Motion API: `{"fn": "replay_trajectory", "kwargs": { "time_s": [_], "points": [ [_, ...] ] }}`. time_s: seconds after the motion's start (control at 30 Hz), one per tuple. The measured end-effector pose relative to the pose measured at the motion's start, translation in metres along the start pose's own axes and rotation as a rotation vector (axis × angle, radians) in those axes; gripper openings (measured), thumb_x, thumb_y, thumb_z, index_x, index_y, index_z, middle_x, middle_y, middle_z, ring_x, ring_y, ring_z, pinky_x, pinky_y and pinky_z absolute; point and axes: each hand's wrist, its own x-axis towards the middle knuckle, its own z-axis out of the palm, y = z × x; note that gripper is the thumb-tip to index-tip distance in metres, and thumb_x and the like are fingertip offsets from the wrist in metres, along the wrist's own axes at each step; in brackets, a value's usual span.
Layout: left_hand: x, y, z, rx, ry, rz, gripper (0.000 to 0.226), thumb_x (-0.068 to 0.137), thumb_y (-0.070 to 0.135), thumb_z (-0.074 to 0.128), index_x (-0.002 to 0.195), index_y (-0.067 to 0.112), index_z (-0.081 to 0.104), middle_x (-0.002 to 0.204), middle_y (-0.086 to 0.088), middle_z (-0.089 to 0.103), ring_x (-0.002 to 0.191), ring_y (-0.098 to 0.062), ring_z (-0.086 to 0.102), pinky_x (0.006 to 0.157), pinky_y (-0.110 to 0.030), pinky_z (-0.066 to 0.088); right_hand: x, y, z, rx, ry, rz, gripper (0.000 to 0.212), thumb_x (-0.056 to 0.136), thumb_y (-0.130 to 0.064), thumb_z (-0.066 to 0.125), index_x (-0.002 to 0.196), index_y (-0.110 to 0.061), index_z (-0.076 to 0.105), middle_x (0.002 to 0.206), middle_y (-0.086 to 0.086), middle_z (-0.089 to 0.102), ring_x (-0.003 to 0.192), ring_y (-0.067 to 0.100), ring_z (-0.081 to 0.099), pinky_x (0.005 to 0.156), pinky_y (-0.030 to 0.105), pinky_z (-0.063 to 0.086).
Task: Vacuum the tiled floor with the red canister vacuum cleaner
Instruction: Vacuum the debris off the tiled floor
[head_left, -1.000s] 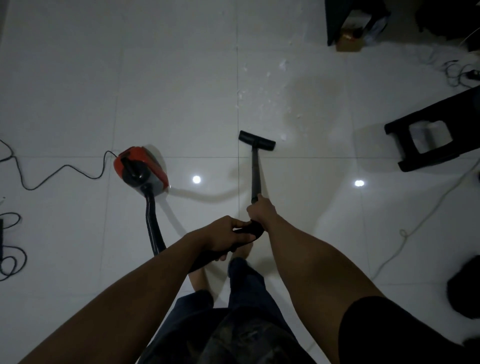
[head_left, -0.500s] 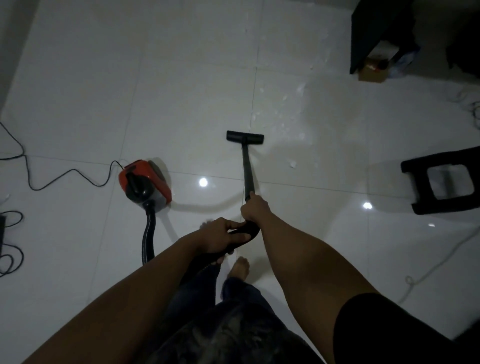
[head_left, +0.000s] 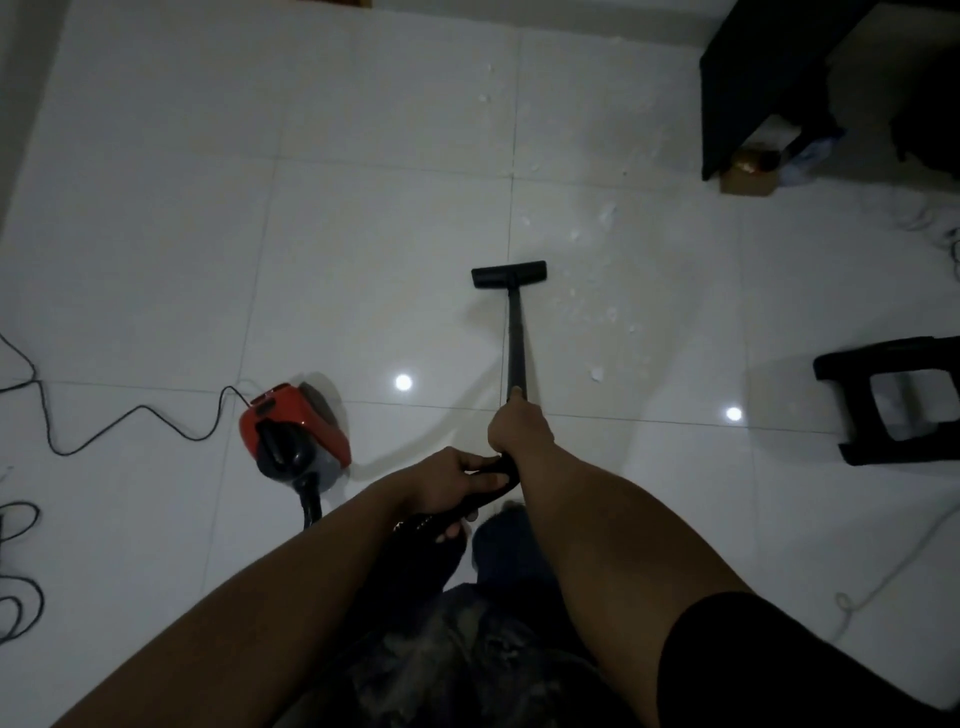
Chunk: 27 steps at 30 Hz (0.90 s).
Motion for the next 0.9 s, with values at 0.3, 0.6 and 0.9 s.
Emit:
{"fn": "replay_trajectory", "kwargs": {
  "time_s": [0.3, 0.6, 0.9],
  "points": [
    [0.036, 0.054, -0.054, -0.005, -0.009, 0.023, 0.052, 0.095, 0.048, 0.062, 0.14, 0.023, 0.054, 0.054, 0.003, 0.067, 0.046, -0.02, 0.063, 0.043, -0.026, 0.051, 0.055, -0.041, -0.053, -0.004, -0.031, 0.026, 0.086, 0.087, -0.006, 0.057, 0.156, -0.022, 0.009, 0.134, 0.014, 0.052, 0.115, 0.031, 0.056, 0.081, 0.038, 0.049],
    [0.088, 0.143, -0.104, -0.032, 0.022, -0.012, 0.059, 0.093, 0.052, 0.063, 0.145, 0.027, 0.05, 0.068, -0.005, 0.069, 0.05, -0.024, 0.064, 0.049, -0.033, 0.056, 0.138, -0.077, -0.129, 0.016, -0.066, 0.005, 0.084, 0.089, -0.007, 0.053, 0.157, -0.024, 0.007, 0.133, 0.015, 0.053, 0.112, 0.031, 0.058, 0.074, 0.036, 0.049],
    [0.136, 0.233, -0.155, -0.101, 0.113, 0.02, 0.055, 0.097, 0.045, 0.06, 0.146, 0.023, 0.048, 0.062, -0.001, 0.068, 0.045, -0.019, 0.061, 0.043, -0.024, 0.049, 0.222, -0.125, -0.213, -0.014, -0.065, -0.075, 0.072, 0.093, -0.011, 0.045, 0.157, -0.022, 0.013, 0.134, 0.017, 0.051, 0.109, 0.031, 0.059, 0.071, 0.032, 0.045]
  ]
}}
